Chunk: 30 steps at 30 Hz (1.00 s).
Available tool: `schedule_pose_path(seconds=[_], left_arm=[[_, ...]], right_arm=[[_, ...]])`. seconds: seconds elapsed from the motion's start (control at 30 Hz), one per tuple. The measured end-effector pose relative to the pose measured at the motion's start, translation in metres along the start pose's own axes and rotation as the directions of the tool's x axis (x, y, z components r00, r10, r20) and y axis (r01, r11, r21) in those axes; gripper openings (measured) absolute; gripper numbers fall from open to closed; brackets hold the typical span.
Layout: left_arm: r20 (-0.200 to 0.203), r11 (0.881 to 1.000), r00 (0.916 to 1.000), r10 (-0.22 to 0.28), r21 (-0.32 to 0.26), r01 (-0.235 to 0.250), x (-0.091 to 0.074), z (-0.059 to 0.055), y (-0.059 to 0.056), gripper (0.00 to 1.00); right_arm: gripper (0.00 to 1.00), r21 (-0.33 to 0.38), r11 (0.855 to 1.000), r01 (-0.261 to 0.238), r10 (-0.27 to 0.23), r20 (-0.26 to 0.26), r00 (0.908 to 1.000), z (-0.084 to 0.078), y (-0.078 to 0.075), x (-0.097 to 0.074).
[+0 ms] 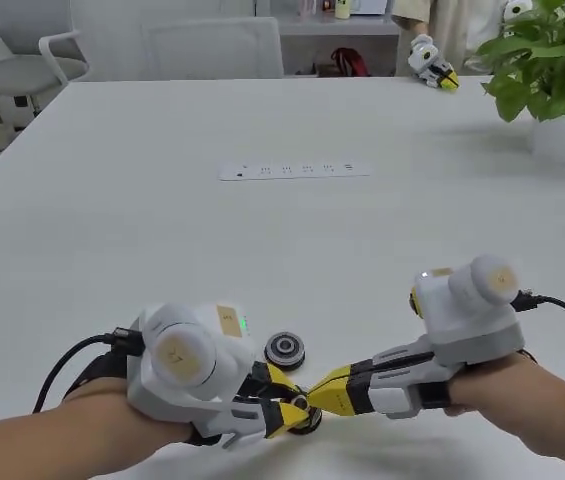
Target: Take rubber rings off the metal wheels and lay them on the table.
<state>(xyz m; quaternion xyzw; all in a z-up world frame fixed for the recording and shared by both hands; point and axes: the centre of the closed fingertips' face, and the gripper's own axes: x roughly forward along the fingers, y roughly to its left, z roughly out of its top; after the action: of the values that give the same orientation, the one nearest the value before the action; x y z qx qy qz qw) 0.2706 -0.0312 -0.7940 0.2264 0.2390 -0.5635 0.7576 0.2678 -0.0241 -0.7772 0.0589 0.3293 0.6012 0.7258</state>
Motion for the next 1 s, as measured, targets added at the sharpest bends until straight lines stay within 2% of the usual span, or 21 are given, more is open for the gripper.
schedule_pose_path(seconds=[0.37,0.73,1.0], left_arm=[[0.024,1.0,0.9997,-0.008,-0.016,0.009,0.0001,0.0007,0.0,0.13],[0.031,0.999,0.9994,-0.018,-0.04,0.019,0.0003,0.0018,0.0001,0.14],[0.045,0.998,0.9987,-0.023,-0.053,0.025,-0.0038,0.0047,0.0006,0.22]], right_arm=[[0.0,0.002,1.0,0.028,-0.028,-0.016,0.9995,-0.0051,-0.0079,-0.0016],[0.0,0.008,1.0,0.025,-0.025,-0.016,0.9996,-0.0057,-0.0082,-0.0021],[0.0,0.011,1.0,0.023,-0.023,-0.015,0.9996,-0.0055,-0.0081,-0.0023]])
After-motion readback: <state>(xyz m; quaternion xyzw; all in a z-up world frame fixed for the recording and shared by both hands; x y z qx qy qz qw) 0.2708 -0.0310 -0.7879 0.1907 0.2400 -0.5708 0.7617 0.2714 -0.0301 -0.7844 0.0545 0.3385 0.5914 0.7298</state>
